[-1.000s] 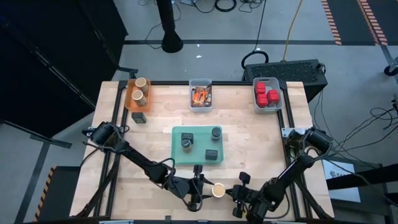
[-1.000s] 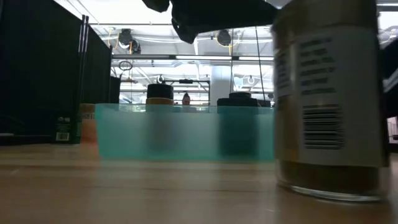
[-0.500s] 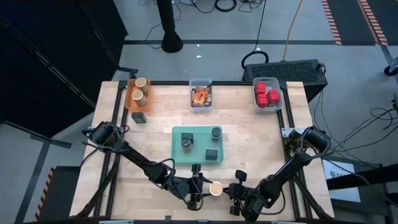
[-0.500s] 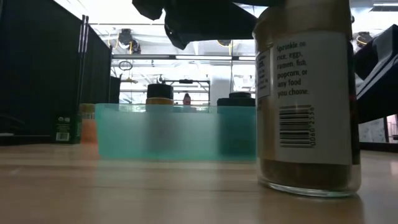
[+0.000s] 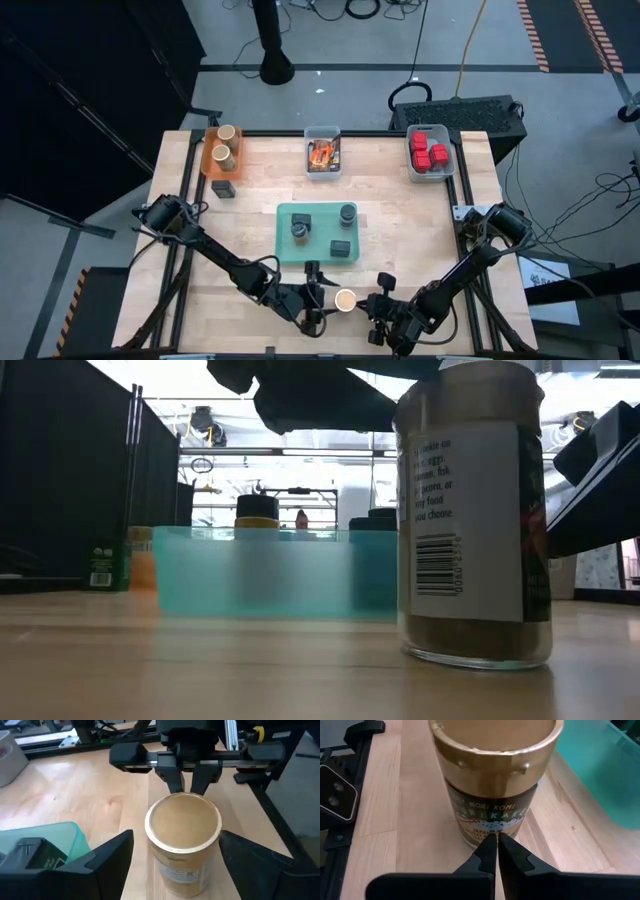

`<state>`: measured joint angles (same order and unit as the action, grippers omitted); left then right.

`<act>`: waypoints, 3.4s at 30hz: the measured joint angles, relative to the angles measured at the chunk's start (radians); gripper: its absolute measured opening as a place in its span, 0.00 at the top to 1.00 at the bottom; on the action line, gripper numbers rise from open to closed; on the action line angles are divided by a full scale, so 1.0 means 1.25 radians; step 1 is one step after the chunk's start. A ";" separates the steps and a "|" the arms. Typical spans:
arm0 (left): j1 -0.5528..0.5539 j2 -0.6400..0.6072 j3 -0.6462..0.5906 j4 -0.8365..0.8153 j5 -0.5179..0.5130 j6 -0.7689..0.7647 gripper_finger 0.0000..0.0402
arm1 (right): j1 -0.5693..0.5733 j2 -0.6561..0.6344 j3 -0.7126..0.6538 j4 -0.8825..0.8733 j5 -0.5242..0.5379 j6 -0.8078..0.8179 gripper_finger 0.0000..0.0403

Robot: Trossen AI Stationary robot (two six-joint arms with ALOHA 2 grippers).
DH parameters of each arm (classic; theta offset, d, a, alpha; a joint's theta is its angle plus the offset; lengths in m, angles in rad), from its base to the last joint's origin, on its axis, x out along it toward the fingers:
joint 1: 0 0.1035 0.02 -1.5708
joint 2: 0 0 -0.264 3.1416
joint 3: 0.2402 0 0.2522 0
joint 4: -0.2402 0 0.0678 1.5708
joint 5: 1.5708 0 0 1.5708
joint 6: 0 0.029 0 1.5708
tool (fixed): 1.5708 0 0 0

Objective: Sort spices by type
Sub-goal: Put the gold spice bottle into the orange bin

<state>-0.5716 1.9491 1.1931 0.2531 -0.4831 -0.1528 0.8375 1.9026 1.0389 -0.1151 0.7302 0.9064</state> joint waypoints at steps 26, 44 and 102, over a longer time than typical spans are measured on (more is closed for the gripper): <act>0.044 0.034 0.001 0.002 0.083 -0.063 0.27 | -0.025 0.000 0.000 0.024 -0.003 -0.083 1.00; 0.050 0.071 -0.003 0.066 0.066 -0.077 0.26 | -0.033 0.000 0.000 0.027 -0.006 -0.110 1.00; 0.019 0.102 -0.005 0.063 0.040 -0.152 0.27 | -0.026 -0.050 0.065 -0.094 0.036 -0.127 1.00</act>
<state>-0.5476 2.0762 1.1873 0.3313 -0.4329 -0.3422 0.8055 1.8404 1.1202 -0.2328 0.7747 0.7479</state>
